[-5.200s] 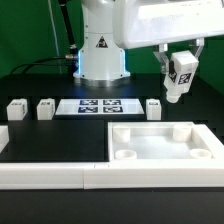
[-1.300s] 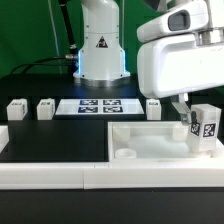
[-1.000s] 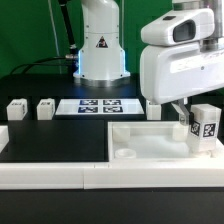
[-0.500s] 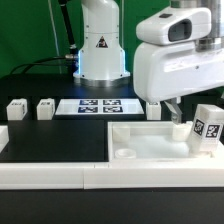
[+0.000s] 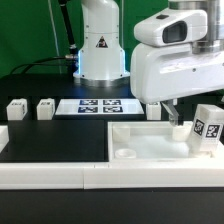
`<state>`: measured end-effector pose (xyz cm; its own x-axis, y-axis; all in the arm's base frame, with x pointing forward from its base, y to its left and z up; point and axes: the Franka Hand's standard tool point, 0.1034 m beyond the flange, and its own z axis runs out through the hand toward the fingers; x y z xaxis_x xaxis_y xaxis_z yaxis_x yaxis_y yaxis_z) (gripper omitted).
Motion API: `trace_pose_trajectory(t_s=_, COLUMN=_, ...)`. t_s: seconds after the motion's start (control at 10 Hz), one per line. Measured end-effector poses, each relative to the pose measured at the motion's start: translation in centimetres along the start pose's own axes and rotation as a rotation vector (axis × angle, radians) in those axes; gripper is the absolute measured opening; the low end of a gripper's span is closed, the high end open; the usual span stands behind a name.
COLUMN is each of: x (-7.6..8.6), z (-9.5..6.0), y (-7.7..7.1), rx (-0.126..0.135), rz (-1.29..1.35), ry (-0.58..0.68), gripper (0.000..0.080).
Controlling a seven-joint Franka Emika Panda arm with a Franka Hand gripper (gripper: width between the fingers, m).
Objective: Assemble square table
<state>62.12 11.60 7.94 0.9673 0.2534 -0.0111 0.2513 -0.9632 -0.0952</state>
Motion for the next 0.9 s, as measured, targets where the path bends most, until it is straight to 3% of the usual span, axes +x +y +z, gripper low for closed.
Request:
trace_pose_trajectory(t_s=0.3, x=-0.03, z=0.04, y=0.02, rx=0.0, rz=0.018, ry=-0.001, gripper=0.0648)
trace_pose_trajectory(t_s=0.5, x=-0.03, z=0.05, y=0.0, rx=0.0, rz=0.052, ry=-0.001, gripper=0.0367)
trace_pose_trajectory(t_s=0.6, x=-0.04, z=0.05, y=0.0, rx=0.0, rz=0.117, ry=-0.001, gripper=0.0289)
trace_pose_trajectory(t_s=0.9, x=-0.03, z=0.07, y=-0.14, rx=0.002, rz=0.345, ry=-0.001, gripper=0.0289)
